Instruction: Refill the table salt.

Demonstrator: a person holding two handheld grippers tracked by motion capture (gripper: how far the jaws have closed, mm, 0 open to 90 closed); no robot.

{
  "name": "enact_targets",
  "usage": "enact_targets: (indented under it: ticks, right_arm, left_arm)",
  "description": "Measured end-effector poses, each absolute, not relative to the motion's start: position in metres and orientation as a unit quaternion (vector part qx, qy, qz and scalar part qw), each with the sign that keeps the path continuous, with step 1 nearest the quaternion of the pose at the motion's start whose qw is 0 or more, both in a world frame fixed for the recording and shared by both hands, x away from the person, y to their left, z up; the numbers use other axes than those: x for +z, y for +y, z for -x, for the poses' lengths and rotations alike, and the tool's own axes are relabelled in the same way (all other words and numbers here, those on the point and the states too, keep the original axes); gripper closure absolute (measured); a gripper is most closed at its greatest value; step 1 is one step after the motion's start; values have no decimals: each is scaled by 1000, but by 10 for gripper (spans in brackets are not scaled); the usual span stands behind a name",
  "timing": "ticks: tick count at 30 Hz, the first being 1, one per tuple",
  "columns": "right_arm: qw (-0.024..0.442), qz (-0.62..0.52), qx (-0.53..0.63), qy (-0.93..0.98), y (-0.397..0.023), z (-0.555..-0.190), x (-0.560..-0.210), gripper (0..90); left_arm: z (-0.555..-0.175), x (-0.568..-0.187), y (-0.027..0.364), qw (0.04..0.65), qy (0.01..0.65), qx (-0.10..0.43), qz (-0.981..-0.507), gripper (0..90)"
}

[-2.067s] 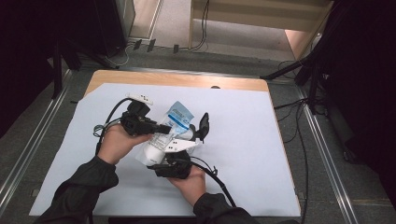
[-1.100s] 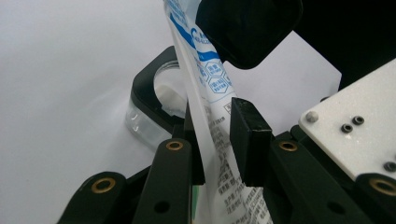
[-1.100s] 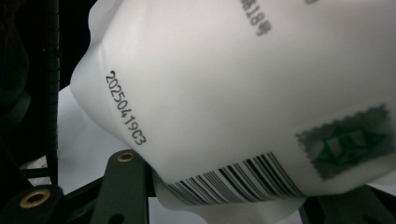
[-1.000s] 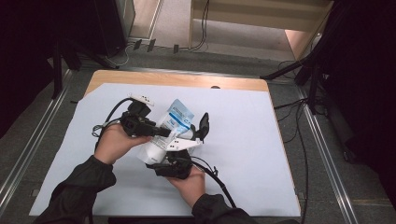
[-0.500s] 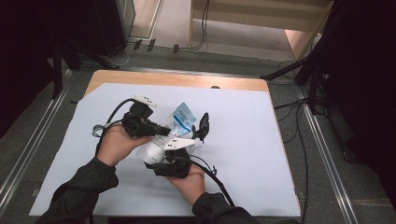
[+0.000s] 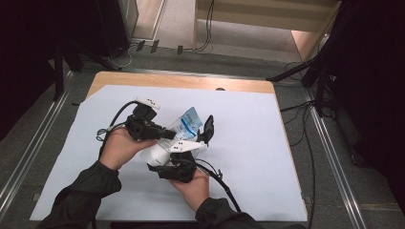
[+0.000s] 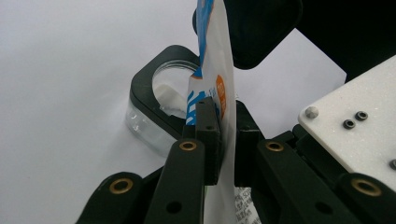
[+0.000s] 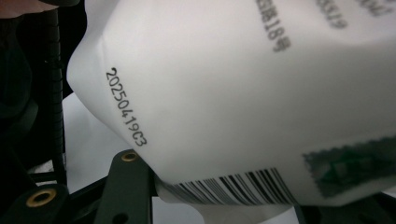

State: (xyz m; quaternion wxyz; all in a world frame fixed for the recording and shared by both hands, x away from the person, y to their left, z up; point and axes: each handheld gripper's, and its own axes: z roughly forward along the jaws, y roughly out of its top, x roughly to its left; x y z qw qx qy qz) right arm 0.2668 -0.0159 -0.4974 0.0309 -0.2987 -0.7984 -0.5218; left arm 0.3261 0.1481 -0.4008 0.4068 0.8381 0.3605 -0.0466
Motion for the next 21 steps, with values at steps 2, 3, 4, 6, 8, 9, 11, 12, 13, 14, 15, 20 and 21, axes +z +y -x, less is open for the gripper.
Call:
enact_targets:
  ticks: [2, 3, 4, 6, 8, 9, 11, 12, 13, 14, 15, 20, 21]
  right_arm:
    - [35, 302, -525, -795, -17, -268, -497, 552]
    - [38, 304, -526, -794, -18, -268, -497, 552]
    - [41, 304, -527, -793, -18, -269, -497, 552]
    - [50, 306, -530, -789, -19, -270, -498, 552]
    - [54, 309, -532, -787, -18, -270, -497, 551]
    - [54, 307, -533, -787, -18, -270, -497, 551]
    - [57, 307, -533, -787, -17, -270, -496, 549]
    - [58, 307, -532, -787, -16, -270, -496, 548]
    - [59, 308, -531, -787, -16, -270, -496, 548]
    - [60, 306, -529, -789, -16, -270, -497, 547]
    - [58, 305, -529, -790, -15, -270, -497, 547]
    - [41, 295, -524, -798, -13, -269, -496, 525]
    - [38, 294, -522, -800, -13, -269, -496, 516]
  left_arm:
    - [-326, -401, 149, 405, 361, -50, -839, 819]
    - [-326, -400, 149, 404, 361, -50, -839, 817]
    - [-326, -400, 150, 403, 360, -50, -840, 816]
    - [-326, -399, 153, 402, 361, -53, -840, 811]
    - [-325, -398, 155, 403, 360, -56, -840, 820]
    - [-325, -398, 155, 402, 361, -54, -840, 838]
    - [-323, -398, 155, 401, 363, -45, -840, 878]
    - [-323, -398, 155, 401, 363, -45, -840, 887]
    - [-323, -399, 155, 400, 365, -43, -840, 892]
    - [-323, -399, 155, 399, 365, -41, -840, 895]
    - [-322, -399, 155, 399, 366, -39, -840, 897]
    - [-321, -399, 156, 401, 367, -28, -839, 900]
    - [-321, -400, 156, 402, 367, -29, -838, 900]
